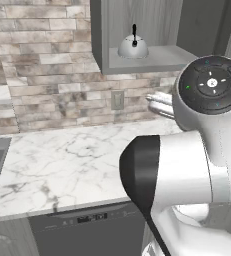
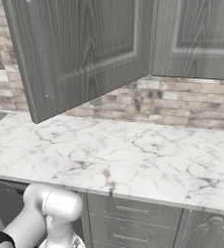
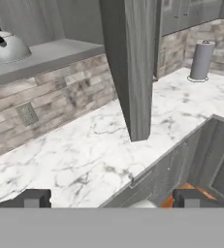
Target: Open the cabinet, pick the kettle from the cabinet, and place it in the sink.
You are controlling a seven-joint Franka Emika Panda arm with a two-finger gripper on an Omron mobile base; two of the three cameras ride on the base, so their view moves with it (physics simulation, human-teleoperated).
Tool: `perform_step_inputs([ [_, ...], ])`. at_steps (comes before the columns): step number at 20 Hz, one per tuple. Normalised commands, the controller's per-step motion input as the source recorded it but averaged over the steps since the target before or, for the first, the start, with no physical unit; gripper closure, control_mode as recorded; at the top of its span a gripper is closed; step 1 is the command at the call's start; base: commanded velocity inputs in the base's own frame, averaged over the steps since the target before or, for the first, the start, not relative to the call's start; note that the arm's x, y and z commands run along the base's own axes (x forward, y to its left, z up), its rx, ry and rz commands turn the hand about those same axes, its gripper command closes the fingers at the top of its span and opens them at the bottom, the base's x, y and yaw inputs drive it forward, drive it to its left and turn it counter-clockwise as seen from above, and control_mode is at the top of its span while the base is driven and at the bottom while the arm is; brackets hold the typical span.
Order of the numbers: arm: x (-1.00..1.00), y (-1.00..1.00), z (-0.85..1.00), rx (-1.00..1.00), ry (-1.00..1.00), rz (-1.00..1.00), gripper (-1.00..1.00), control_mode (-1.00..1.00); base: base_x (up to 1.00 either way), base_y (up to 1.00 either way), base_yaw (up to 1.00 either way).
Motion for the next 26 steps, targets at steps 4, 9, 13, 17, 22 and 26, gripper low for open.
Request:
perform_step_inputs([
  [4,0.13,-0.13,0.0,0.0,0.02,-0.24,-1.0,-1.0,0.0,0.0,0.0],
  [9,0.06,-0.13,-0.01,0.01,0.0,-0.2,-1.0,-1.0,0.0,0.0,0.0],
  [13,0.1,-0.12,-0.06,0.02,0.0,-0.2,-1.0,-1.0,0.0,0.0,0.0],
  [17,0.18,-0.03,-0.06,0.02,-0.04,-0.2,-1.0,-1.0,0.0,0.0,0.0],
  [22,0.21,0.0,-0.01,0.05,-0.03,-0.23,-1.0,-1.0,0.0,0.0,0.0],
  [26,0.13,-0.09,-0.03,0.07,-0.13,-0.15,-1.0,-1.0,0.0,0.0,0.0],
])
